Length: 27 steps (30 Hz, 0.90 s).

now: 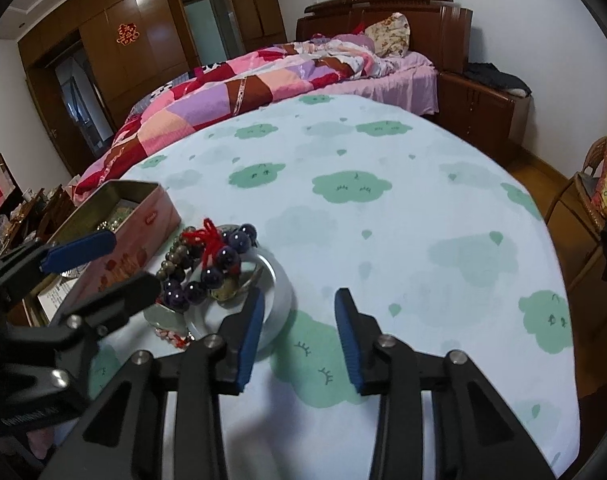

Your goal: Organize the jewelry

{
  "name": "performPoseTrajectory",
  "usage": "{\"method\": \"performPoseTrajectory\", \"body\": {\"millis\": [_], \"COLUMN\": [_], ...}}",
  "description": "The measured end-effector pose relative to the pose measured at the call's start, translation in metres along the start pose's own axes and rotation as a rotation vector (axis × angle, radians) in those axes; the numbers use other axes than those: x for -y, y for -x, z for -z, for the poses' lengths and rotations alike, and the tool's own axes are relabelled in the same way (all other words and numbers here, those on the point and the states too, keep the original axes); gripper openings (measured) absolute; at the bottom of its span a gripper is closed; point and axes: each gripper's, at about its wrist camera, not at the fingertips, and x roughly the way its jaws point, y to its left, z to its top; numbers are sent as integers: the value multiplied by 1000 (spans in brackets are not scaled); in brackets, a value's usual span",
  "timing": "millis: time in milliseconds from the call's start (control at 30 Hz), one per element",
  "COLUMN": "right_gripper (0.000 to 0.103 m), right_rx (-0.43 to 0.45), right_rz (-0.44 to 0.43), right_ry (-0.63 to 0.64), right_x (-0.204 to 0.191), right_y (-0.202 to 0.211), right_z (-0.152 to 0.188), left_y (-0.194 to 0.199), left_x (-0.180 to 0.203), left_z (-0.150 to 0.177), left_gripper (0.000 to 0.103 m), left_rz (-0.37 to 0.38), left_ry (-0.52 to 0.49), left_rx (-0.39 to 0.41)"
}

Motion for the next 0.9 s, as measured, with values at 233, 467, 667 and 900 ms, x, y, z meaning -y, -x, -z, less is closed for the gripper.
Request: {"method": "performPoseTrajectory", "body": {"millis": [233,467,667,900], "right_gripper": [40,39,29,15], "right_rx": [-4,-18,-50,-36], "right_rz": [8,5,-18,-39], "right_ry": [27,43,70,70], "right_x": [-6,-8,-13,-13], "right_y": [-6,-9,-12,-10], "right_z": [3,3,2,3], "left_y": [-14,-32,-41,-26], "left_x": [-10,0,-5,-10], "left_z": [-1,-1,-2,0], "left_gripper": [44,39,8,8], "left_rz": [-51,-42,-46,-2], "left_ry": [15,-19,-9,13], "left_rx": [-49,-89,-118,-90]}}
